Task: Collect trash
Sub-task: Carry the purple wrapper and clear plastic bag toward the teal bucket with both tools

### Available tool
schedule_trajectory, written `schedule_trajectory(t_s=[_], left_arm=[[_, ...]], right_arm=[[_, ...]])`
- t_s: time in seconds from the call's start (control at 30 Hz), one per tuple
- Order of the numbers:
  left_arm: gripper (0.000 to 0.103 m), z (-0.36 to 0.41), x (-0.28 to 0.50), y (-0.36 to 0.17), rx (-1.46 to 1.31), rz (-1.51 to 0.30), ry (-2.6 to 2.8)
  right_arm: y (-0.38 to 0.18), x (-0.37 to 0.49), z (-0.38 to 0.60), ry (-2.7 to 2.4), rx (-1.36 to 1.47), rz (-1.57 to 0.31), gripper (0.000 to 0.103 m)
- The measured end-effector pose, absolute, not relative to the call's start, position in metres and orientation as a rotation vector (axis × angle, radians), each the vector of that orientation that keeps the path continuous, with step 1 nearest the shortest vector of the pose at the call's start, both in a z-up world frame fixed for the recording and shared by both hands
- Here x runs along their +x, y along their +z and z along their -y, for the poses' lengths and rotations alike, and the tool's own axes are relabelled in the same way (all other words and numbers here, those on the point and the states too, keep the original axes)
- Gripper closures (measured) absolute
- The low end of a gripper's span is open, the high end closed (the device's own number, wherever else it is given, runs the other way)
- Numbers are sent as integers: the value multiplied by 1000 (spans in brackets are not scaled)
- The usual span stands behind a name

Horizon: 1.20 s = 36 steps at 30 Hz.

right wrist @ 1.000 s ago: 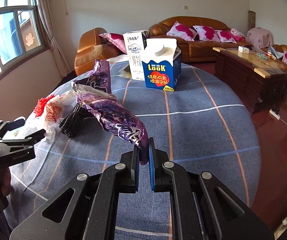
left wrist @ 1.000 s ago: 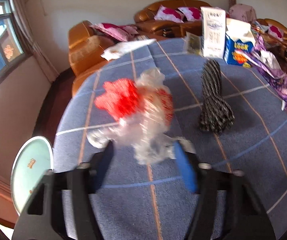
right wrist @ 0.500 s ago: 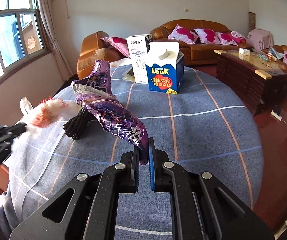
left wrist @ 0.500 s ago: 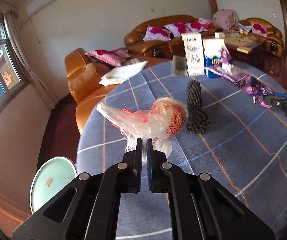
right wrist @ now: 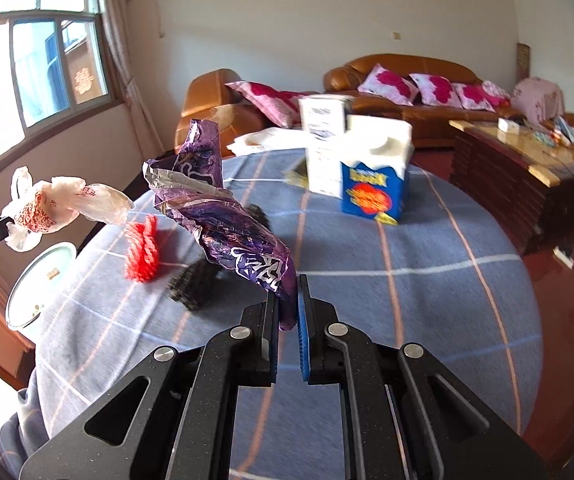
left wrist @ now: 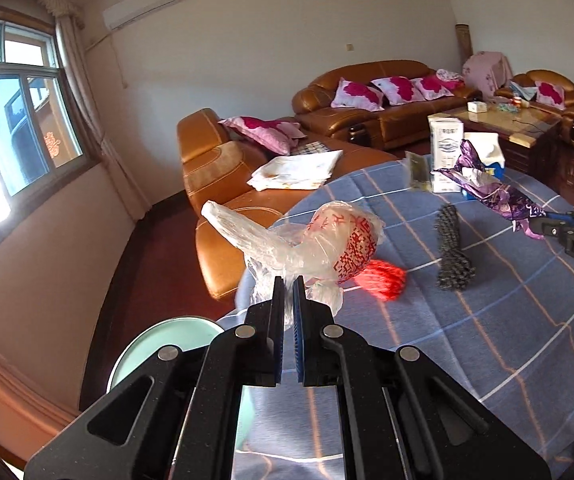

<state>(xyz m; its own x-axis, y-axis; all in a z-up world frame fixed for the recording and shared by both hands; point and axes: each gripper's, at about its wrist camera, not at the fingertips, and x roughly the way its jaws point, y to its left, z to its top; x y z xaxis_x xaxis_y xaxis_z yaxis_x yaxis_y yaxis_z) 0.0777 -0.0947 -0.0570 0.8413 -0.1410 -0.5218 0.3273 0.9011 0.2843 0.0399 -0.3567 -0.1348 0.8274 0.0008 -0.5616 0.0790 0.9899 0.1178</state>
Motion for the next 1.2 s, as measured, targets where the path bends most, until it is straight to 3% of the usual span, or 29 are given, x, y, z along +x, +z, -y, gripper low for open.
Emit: schedule_trajectory(t_s=[1.2], left_arm=[[99, -60, 99, -68, 293, -590, 32]], right_arm=[[-126, 162, 187, 251, -110, -607, 94]])
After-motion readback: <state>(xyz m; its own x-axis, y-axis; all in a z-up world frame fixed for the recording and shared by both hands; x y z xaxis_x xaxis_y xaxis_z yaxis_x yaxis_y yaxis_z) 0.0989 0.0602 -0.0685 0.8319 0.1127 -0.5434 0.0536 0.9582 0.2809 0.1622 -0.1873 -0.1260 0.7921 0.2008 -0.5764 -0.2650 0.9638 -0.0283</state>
